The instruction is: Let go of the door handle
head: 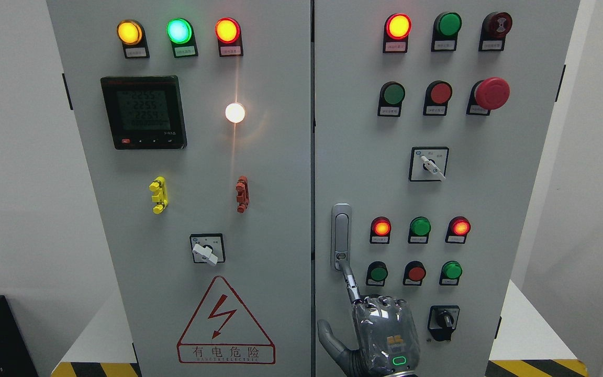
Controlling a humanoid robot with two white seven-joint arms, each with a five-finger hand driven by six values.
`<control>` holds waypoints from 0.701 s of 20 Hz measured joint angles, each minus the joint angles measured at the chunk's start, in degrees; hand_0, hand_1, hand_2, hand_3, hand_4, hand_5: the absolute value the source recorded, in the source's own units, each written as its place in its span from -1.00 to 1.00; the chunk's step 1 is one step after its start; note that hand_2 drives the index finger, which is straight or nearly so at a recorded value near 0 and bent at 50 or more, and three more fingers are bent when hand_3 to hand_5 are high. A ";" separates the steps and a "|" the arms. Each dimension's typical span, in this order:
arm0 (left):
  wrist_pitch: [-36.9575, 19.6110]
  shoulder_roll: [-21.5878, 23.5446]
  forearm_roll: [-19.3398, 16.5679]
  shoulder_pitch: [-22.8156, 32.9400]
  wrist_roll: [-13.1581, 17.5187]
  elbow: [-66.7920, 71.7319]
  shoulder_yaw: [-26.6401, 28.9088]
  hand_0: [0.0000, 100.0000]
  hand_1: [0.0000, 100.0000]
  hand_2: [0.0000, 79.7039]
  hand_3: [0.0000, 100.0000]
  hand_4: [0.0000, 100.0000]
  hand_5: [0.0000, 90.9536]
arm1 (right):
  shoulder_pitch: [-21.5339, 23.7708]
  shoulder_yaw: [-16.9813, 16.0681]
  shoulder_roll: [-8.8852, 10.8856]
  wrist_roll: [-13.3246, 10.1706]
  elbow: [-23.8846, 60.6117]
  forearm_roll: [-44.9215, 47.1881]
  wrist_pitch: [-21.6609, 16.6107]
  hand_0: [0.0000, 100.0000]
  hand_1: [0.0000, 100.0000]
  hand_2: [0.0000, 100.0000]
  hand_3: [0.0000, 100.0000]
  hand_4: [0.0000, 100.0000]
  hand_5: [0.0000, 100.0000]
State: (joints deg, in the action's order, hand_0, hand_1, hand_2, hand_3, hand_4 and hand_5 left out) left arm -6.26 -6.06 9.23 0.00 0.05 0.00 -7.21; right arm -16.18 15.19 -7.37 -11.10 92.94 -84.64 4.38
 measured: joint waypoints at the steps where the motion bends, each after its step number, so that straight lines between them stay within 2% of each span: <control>1: 0.00 0.00 0.00 0.00 0.00 0.00 0.00 -0.76 0.11 -1.00 -1.00 -1.00 -1.00 | 0.00 0.00 0.00 -0.01 -0.03 0.00 0.00 -0.29 -0.49 -0.84 1.00 1.00 1.00; 14: 0.00 0.00 0.01 0.00 0.00 0.00 0.00 -0.76 0.11 -1.00 -1.00 -1.00 -1.00 | 0.07 0.05 -0.01 -0.09 -0.36 0.00 0.08 -0.29 -0.49 -0.84 1.00 1.00 1.00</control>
State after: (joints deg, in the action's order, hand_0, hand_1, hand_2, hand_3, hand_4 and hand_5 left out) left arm -6.26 -6.06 9.24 0.00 0.05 0.00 -7.21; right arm -16.11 15.24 -7.38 -11.19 92.58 -84.64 4.45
